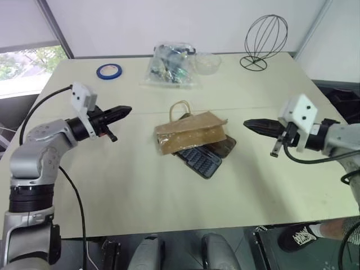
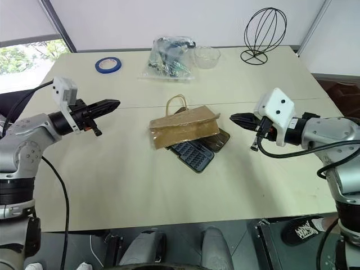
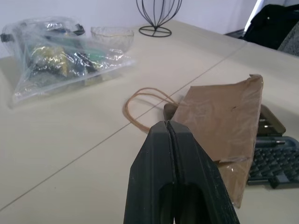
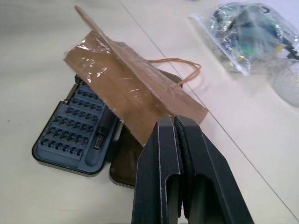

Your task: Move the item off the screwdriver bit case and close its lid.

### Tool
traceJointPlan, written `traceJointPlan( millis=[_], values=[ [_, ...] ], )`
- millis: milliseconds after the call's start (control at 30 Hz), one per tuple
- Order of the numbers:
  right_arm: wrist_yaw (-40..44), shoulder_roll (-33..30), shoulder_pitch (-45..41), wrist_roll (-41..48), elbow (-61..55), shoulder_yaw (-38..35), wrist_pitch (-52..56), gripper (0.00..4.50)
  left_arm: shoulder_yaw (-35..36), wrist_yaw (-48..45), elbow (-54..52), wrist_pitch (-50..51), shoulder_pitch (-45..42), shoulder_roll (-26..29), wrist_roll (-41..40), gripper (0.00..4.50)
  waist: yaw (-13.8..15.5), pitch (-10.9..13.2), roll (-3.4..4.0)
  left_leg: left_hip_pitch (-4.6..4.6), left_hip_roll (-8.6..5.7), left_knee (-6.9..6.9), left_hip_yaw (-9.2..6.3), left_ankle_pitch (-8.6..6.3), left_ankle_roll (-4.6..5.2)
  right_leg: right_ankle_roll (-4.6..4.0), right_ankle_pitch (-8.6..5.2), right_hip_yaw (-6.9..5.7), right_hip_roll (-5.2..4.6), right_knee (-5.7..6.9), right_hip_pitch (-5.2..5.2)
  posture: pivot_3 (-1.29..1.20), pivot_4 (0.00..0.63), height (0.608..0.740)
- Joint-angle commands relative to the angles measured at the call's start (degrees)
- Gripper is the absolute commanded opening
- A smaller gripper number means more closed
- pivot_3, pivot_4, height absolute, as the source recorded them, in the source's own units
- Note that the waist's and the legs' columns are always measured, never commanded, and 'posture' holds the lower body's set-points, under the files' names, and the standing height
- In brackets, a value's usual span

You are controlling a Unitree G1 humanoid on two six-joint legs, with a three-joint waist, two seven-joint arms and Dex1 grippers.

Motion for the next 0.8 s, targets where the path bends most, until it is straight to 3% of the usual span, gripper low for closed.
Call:
traceJointPlan(
  millis=[33, 800],
  values=[
    [-0.34, 0.22, -0.93, 0.16, -0.15, -0.84, -0.95, 0.05, 0.54, -0.1, -3.15, -0.15, 0.8, 1.33, 0.24, 0.0, 0.02, 0.0, 0.0, 0.0, 0.0, 0.0, 0.0, 0.0, 0.0, 0.0, 0.0, 0.0, 0.0, 0.0, 0.0, 0.0, 0.15, 0.74],
    [-0.61, 0.41, 0.01, -0.23, -0.32, -0.44, -0.87, 0.05, 1.32, 1.86, -6.1, 2.11, 3.76, 1.0, -0.45, 0.0, 0.06, 0.01, -0.02, -0.02, 0.0, 0.0, 0.01, 0.0, 0.0, 0.0, 0.0, 0.03, -0.02, 0.0, -0.04, 0.0, 0.15, 0.74]
  ],
)
